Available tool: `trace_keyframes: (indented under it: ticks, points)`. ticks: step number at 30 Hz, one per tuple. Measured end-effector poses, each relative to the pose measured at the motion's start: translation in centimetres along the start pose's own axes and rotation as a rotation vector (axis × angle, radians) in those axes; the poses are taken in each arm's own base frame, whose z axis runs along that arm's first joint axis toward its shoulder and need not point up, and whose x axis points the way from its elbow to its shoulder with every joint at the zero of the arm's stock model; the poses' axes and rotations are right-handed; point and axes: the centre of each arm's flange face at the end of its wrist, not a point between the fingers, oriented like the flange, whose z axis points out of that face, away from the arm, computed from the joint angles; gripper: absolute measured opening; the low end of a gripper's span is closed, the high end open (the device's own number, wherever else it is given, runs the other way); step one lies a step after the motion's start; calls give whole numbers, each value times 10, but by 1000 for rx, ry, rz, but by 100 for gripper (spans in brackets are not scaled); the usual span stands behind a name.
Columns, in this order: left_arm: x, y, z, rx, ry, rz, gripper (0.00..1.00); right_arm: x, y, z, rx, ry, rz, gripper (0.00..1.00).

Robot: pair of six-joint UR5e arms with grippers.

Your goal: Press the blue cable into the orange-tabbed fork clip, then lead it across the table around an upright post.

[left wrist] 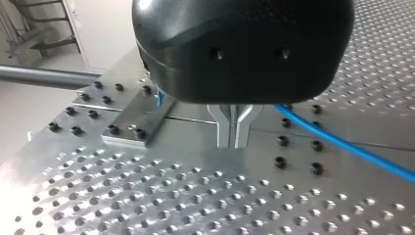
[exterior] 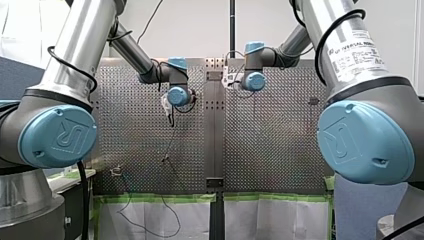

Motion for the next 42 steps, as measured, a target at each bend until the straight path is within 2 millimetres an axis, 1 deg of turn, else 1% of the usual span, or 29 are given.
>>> trace_keyframes:
  ticks: [8, 12, 15, 22, 33, 37, 42]
  points:
    - [-22, -11, 13, 14, -4, -17, 0, 59, 2, -5, -3, 63, 2, 1]
    - [-35, -18, 22, 35, -19, -43, 0, 78, 6, -8, -9, 88, 2, 1]
    - [-45, -24, 28, 49, -30, -60, 0, 83, 10, -9, -16, 91, 3, 1]
    - [-69, -39, 40, 94, -56, -108, 0, 85, 23, -7, -40, 89, 3, 1]
    - [-108, -65, 57, 184, -115, -217, 0, 93, 57, -4, -89, 98, 3, 1]
    - [-118, -70, 61, 203, -128, -244, 0, 95, 68, -4, -106, 99, 1, 1]
    - [-122, -72, 62, 208, -127, -270, 0, 95, 78, -3, -121, 94, -1, 1]
